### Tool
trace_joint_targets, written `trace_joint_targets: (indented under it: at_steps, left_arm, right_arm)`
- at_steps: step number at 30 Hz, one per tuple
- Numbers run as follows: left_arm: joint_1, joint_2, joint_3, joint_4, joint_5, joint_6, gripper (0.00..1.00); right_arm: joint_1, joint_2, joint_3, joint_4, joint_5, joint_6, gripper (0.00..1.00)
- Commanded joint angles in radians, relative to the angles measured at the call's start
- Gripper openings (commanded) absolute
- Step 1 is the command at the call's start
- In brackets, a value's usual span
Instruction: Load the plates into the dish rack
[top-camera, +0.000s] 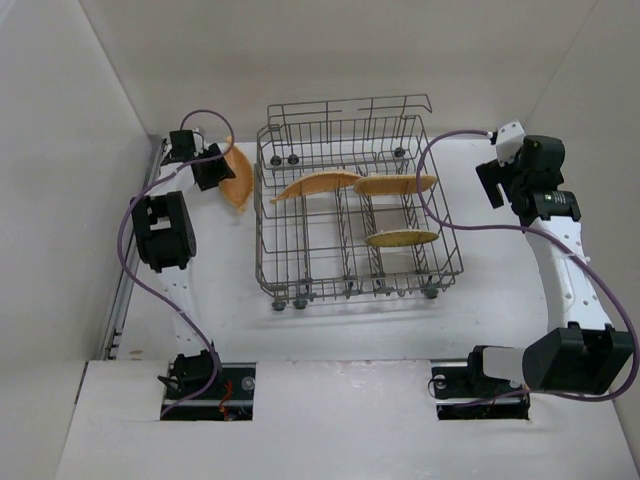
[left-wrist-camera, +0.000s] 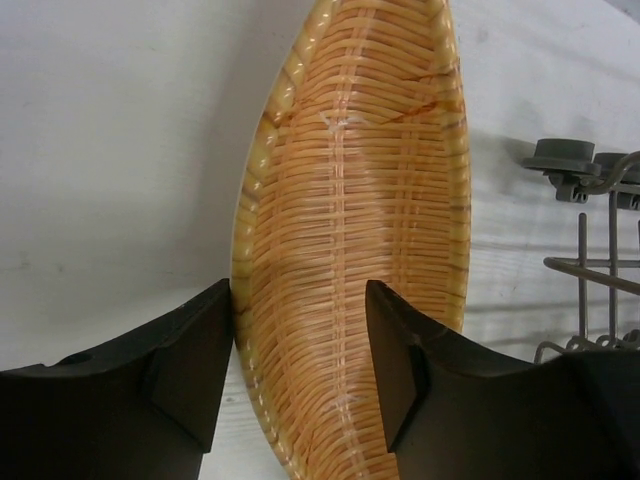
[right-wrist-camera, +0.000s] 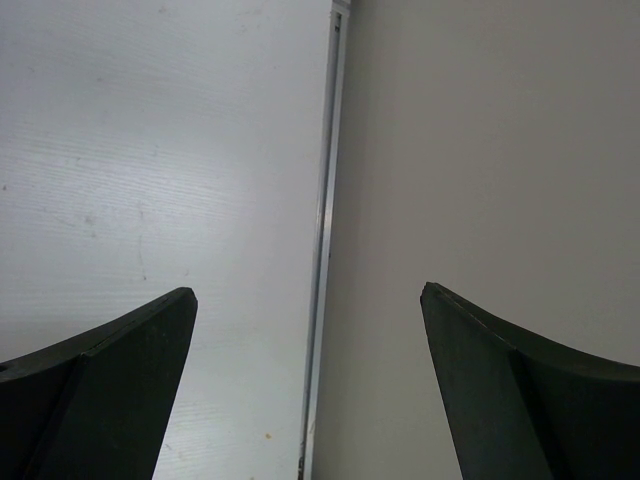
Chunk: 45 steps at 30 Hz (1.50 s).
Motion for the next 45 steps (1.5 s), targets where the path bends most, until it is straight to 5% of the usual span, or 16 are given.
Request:
trace_joint_targets:
  at_steps: [1,10,16,35,45]
  left_arm:
    - [-0.013,0.010,0.058,-0.003,0.013,0.005,0.49]
    - [-0.027,0.034,0.060,-0.003,-0.014,0.013,0.14]
    - [-0.015,-0.065,-0.013,0.017,-0.097,0.085,0.04]
    - [-0.033,-0.602,-0.158,-0.049,-0.297,0.321,0.00]
    - [-0.379,-0.838,-0.141,-0.067,-0.454,0.690,0.00]
  right_arm:
    - [0.008,0.004,0.056,0.027,0.017,-0.006,1.00]
    - [0.014,0.021,0.073,0.027,0.022,-0.011,1.00]
    - [0.031,0.028,0.073,0.036,0.022,-0.015,1.00]
    - [0.074,-0.110,-0.122,0.160,0.014,-0.023,1.00]
    - [0.027,-0.154,-0.195,0.223,-0.041,0.006,1.00]
